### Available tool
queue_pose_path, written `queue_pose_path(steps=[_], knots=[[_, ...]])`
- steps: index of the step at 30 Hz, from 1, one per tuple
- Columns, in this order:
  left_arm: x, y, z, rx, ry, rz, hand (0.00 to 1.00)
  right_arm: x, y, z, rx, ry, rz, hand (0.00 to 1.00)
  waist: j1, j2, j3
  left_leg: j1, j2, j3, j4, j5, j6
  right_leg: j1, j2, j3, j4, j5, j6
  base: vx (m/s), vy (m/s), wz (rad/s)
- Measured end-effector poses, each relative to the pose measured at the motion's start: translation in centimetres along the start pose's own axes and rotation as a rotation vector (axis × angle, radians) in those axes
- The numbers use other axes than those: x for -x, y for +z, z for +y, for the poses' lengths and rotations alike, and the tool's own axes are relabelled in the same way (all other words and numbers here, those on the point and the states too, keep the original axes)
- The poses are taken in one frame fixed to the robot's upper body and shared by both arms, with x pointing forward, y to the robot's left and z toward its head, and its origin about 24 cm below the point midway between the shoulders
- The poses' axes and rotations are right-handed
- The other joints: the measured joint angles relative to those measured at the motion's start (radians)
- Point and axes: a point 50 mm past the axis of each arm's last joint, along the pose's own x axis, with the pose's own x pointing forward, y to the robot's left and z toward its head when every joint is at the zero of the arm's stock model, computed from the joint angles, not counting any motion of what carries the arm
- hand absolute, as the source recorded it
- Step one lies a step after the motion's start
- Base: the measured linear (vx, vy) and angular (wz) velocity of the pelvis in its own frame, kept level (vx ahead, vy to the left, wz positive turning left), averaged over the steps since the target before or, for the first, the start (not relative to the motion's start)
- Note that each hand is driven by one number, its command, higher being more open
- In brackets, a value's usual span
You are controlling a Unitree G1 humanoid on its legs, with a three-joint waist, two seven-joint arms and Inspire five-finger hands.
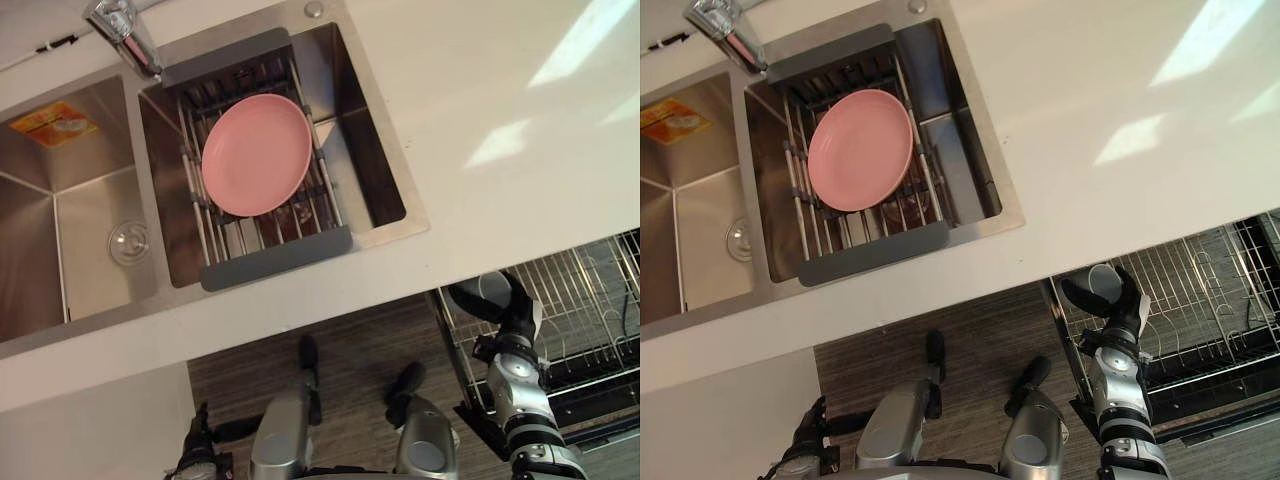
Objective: Walk over to the sink, pick up the cup, carry it to the dishwasher, place the cup inside the dishwasher, then close the dishwasher door
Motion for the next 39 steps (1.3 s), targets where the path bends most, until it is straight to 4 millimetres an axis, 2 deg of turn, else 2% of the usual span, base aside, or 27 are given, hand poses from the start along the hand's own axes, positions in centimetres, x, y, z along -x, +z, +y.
queue_pose_path(steps=[1,5,10,14,17,20,23,25,30,32,34,37,38,39], knots=[[0.1,-0.8,-0.4,-0.023,-0.026,0.034,1.0,-0.1,-0.1,-0.2,0.004,-0.005,0.004,1.0,0.008,-0.001,0.001,-0.001,-0.001,-0.01,-0.016,0.015,-0.001,-0.003,-0.001,-0.008,0.007,-0.004,-0.002,-0.05,-0.008,0.2],[0.2,-1.3,-1.1,-0.006,-0.081,0.061,1.0,-0.4,0.1,0.0,-0.002,-0.004,0.009,1.0,0.025,-0.001,0.001,0.005,-0.001,-0.022,-0.05,0.042,-0.004,-0.011,-0.002,-0.015,0.029,-0.014,-0.006,-0.08,-0.012,0.1],[0.2,-1.4,-1.2,-0.003,-0.096,0.063,1.0,-0.3,0.1,0.2,0.003,-0.034,0.007,1.0,0.027,-0.001,0.0,0.019,0.003,-0.027,-0.069,0.051,-0.008,-0.013,-0.004,-0.015,0.055,-0.03,-0.009,-0.08,-0.03,0.03],[0.2,-1.6,-1.2,0.002,-0.096,0.075,1.0,0.5,0.4,0.6,0.006,-0.063,-0.039,1.0,0.026,-0.005,-0.011,0.039,0.006,-0.006,-0.079,0.05,-0.009,-0.013,-0.005,0.005,0.065,-0.037,-0.009,-0.02,-0.035,-0.12],[0.3,-2.4,-0.9,-0.005,-0.088,0.109,1.0,1.3,0.5,0.4,0.016,-0.08,-0.074,1.0,0.025,-0.017,-0.056,0.057,0.009,0.012,-0.076,0.046,-0.01,-0.011,-0.002,0.047,0.061,-0.037,-0.008,0.04,-0.044,-0.2],[0.5,-3.5,0.2,-0.009,-0.061,0.148,1.0,2.4,0.4,0.9,-0.026,-0.071,-0.086,1.0,0.024,-0.054,-0.104,0.087,0.021,0.052,-0.045,0.012,-0.016,0.012,0.013,0.089,0.04,-0.036,-0.006,0.03,-0.045,-0.34],[0.8,-4.7,1.1,-0.001,-0.033,0.198,1.0,3.9,-0.1,0.8,-0.065,-0.063,-0.102,1.0,0.023,-0.082,-0.153,0.114,0.043,0.083,0.0,-0.03,-0.024,0.05,0.041,0.12,0.003,-0.03,-0.005,-0.01,-0.061,-0.36],[1.2,-6.2,1.3,0.026,-0.017,0.254,1.0,5.1,-0.3,0.0,-0.097,-0.064,-0.12,1.0,0.018,-0.088,-0.199,0.132,0.064,0.113,0.016,-0.051,-0.03,0.073,0.071,0.147,-0.04,-0.013,-0.008,0.0,-0.065,-0.47],[1.9,-8.0,1.6,0.074,0.015,0.331,1.0,6.1,0.1,-1.7,-0.147,-0.086,-0.156,1.0,-0.01,-0.086,-0.242,0.174,0.094,0.165,0.019,-0.067,-0.045,0.1,0.11,0.194,-0.093,0.011,-0.02,0.0,-0.051,-0.38],[2.3,-8.9,1.7,0.114,0.029,0.366,1.0,6.7,1.1,-2.7,-0.214,-0.095,-0.194,1.0,-0.03,-0.086,-0.254,0.189,0.112,0.185,0.027,-0.076,-0.054,0.115,0.13,0.212,-0.113,0.018,-0.026,0.0,-0.044,-0.28],[2.6,-9.5,1.7,0.164,0.04,0.393,1.0,7.2,2.2,-3.1,-0.281,-0.099,-0.244,1.0,-0.034,-0.084,-0.266,0.19,0.125,0.198,0.04,-0.086,-0.059,0.118,0.144,0.223,-0.129,0.023,-0.032,0.0,-0.049,-0.25],[3.0,-10.5,1.5,0.277,0.066,0.452,1.0,8.5,5.0,-4.5,-0.408,-0.131,-0.382,1.0,-0.049,-0.08,-0.277,0.175,0.148,0.211,0.086,-0.107,-0.063,0.136,0.158,0.215,-0.142,0.027,-0.036,-0.01,-0.027,0.05],[3.1,-10.6,1.4,0.298,0.067,0.463,1.0,8.9,6.3,-5.3,-0.456,-0.147,-0.449,1.0,-0.063,-0.079,-0.277,0.16,0.165,0.267,0.123,-0.129,-0.04,0.149,0.155,0.194,-0.146,0.027,-0.036,-0.02,0.02,0.45],[3.1,-10.8,1.5,0.31,0.071,0.476,1.0,9.4,7.5,-6.2,-0.499,-0.17,-0.518,1.0,-0.077,-0.072,-0.282,0.155,0.215,0.389,0.179,-0.15,-0.033,0.163,0.154,0.169,-0.147,0.027,-0.035,0.0,0.043,0.58]])
